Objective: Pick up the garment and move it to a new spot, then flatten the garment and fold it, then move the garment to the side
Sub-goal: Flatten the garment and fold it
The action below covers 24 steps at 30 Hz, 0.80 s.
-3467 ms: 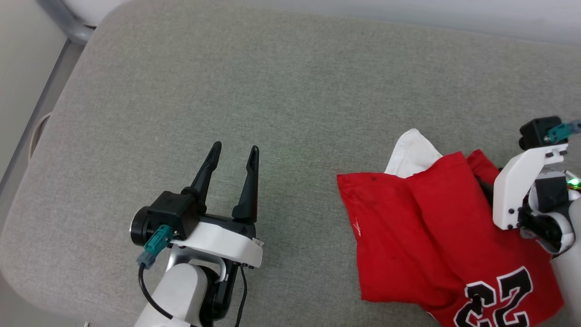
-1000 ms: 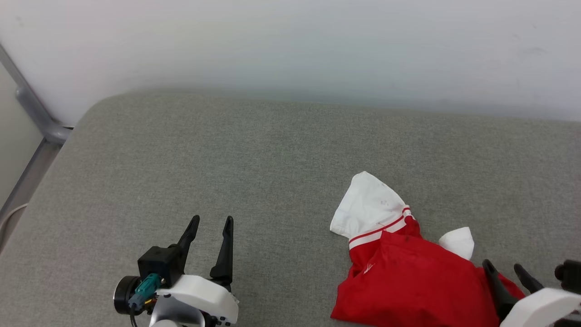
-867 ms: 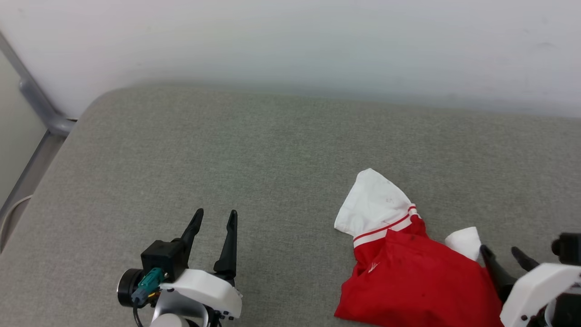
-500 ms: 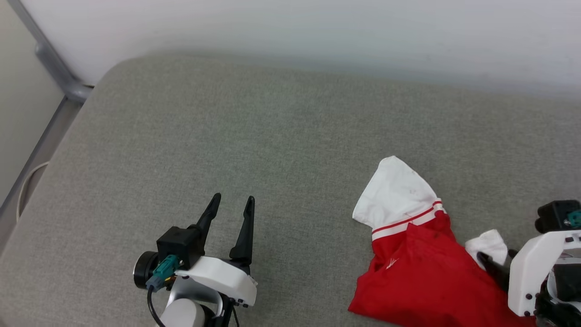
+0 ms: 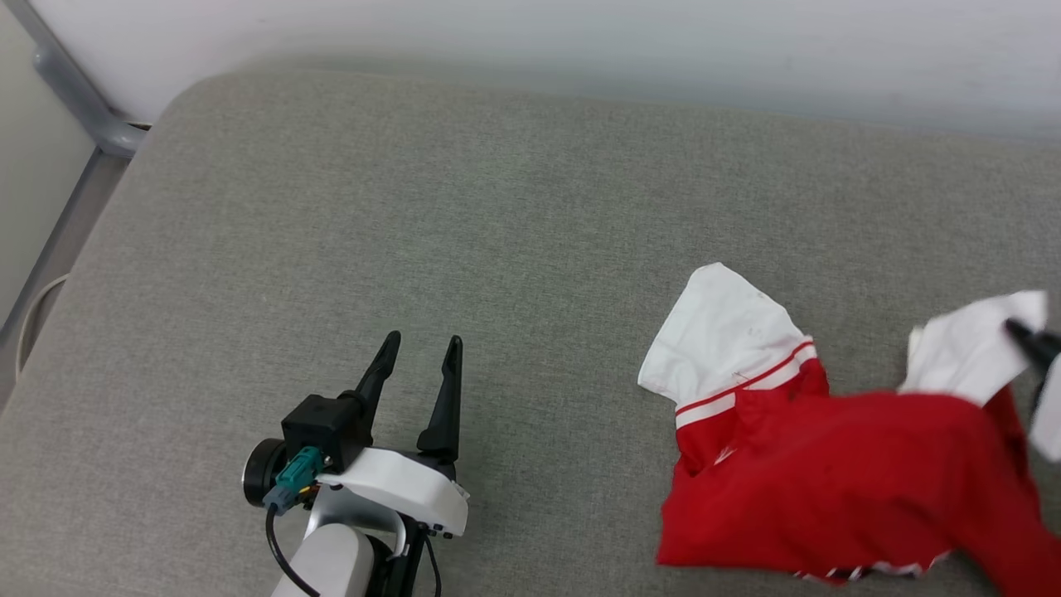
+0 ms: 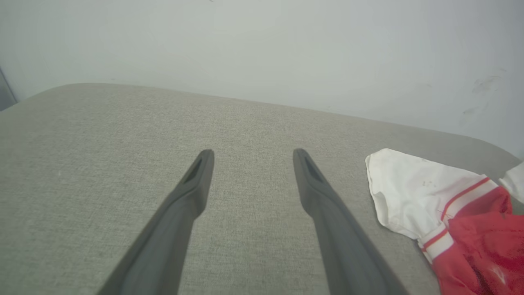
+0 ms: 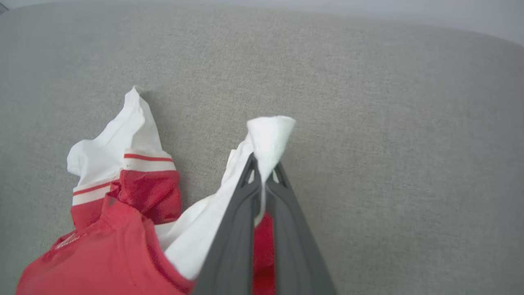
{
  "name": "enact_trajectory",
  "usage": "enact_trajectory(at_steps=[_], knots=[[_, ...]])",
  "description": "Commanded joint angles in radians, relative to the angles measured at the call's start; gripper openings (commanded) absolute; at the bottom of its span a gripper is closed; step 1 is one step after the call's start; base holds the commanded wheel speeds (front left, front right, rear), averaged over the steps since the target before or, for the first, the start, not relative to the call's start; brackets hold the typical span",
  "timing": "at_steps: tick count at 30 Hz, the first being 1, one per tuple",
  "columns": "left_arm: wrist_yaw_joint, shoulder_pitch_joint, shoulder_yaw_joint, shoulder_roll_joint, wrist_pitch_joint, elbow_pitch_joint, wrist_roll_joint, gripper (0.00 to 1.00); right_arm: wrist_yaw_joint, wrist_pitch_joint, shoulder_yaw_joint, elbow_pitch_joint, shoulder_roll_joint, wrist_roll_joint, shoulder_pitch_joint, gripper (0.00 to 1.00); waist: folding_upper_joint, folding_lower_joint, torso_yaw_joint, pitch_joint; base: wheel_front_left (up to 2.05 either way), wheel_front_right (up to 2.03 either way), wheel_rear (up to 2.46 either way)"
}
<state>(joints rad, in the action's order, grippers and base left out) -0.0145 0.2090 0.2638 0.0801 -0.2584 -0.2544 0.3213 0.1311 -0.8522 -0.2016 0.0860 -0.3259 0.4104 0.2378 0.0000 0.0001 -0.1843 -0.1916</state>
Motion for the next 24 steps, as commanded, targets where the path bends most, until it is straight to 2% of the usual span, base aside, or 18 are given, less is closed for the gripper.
enact_trajectory(at_steps=[1, 7, 12, 16, 17, 18, 19, 24], knots=[[-0.003, 0.01, 0.001, -0.003, -0.004, 0.0, -0.003, 1.0, -0.001, 0.022, -0.026, -0.013, -0.01, -0.004, 0.025, 0.0, 0.0, -0.0001, 0.006, -0.004, 0.0, 0.0, 0.0], [-0.009, 0.026, 0.005, -0.004, -0.006, 0.003, -0.008, 1.0, -0.001, 0.131, -0.234, -0.133, -0.016, -0.013, 0.063, 0.0, 0.0, -0.0001, 0.014, -0.028, 0.0, 0.0, 0.0], [-0.009, 0.025, 0.004, -0.005, -0.007, -0.002, -0.007, 1.0, -0.001, 0.237, -0.389, -0.266, 0.027, -0.011, 0.002, 0.0, 0.0, -0.0001, 0.021, -0.047, 0.0, 0.0, 0.0], [-0.01, 0.027, 0.001, -0.003, -0.008, -0.007, -0.004, 1.0, -0.001, 0.339, -0.46, -0.381, 0.061, -0.018, -0.033, 0.0, 0.0, -0.0001, 0.028, -0.054, 0.0, 0.0, 0.0], [-0.008, 0.027, 0.0, -0.002, -0.008, -0.008, -0.004, 1.0, -0.001, 0.362, -0.467, -0.408, 0.073, -0.015, -0.036, 0.18, 0.0, -0.0001, 0.029, -0.053, 0.0, 0.0, 0.0], [-0.008, 0.025, -0.001, 0.0, -0.008, -0.009, -0.004, 1.0, -0.001, 0.39, -0.47, -0.428, 0.08, -0.009, -0.035, 0.49, 0.0, -0.0001, 0.032, -0.051, 0.0, 0.0, 0.0], [-0.007, 0.023, -0.003, 0.002, -0.008, -0.01, -0.003, 1.0, -0.001, 0.419, -0.47, -0.44, 0.086, -0.002, -0.029, 1.0, 0.0, -0.0001, 0.036, -0.049, 0.0, 0.0, 0.0], [-0.001, -0.002, -0.009, 0.011, -0.009, -0.015, 0.0, 1.0, -0.001, 0.599, -0.436, -0.454, 0.108, 0.017, -0.016, 1.0, 0.0, -0.0001, 0.052, -0.02, 0.0, 0.0, 0.0]])
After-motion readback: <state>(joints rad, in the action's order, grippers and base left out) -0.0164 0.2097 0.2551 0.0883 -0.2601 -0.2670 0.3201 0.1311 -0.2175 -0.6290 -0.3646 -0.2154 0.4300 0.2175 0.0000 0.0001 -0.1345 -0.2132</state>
